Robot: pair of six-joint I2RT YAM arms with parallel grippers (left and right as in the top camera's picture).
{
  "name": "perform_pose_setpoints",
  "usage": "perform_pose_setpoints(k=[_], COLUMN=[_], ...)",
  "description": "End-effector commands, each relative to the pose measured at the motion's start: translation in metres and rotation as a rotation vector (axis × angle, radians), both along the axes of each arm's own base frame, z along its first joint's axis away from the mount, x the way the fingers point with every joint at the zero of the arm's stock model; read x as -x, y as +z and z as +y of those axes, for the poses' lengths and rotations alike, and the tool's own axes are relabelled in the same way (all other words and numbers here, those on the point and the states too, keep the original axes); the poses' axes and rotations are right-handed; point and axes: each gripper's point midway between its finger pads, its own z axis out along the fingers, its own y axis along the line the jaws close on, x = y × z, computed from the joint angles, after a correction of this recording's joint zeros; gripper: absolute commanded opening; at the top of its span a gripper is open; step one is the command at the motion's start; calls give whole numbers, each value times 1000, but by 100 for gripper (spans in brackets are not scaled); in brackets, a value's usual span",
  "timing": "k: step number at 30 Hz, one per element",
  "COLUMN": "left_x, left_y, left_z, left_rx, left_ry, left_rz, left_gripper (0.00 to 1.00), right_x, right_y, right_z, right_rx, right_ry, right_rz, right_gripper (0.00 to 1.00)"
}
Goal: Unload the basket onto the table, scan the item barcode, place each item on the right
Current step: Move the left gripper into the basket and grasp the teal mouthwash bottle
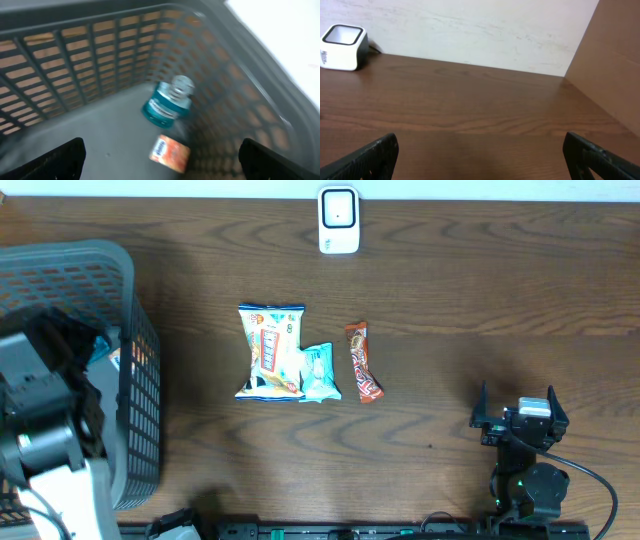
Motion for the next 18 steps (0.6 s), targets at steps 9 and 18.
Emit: perform_pose_setpoints(k=[9, 18], left_x=[-46, -78], left_y=[-77, -87], left_z=[55, 60], left_rx=[200, 145], left_ry=[258, 105], left_rz=[5, 47], left_gripper=[98, 98], right_x=[1, 1], right_y=[0, 0], right_z=[-2, -2], right_rx=[7, 7], right_ry=[-11, -11], right_rz=[1, 1], right_gripper=[99, 99])
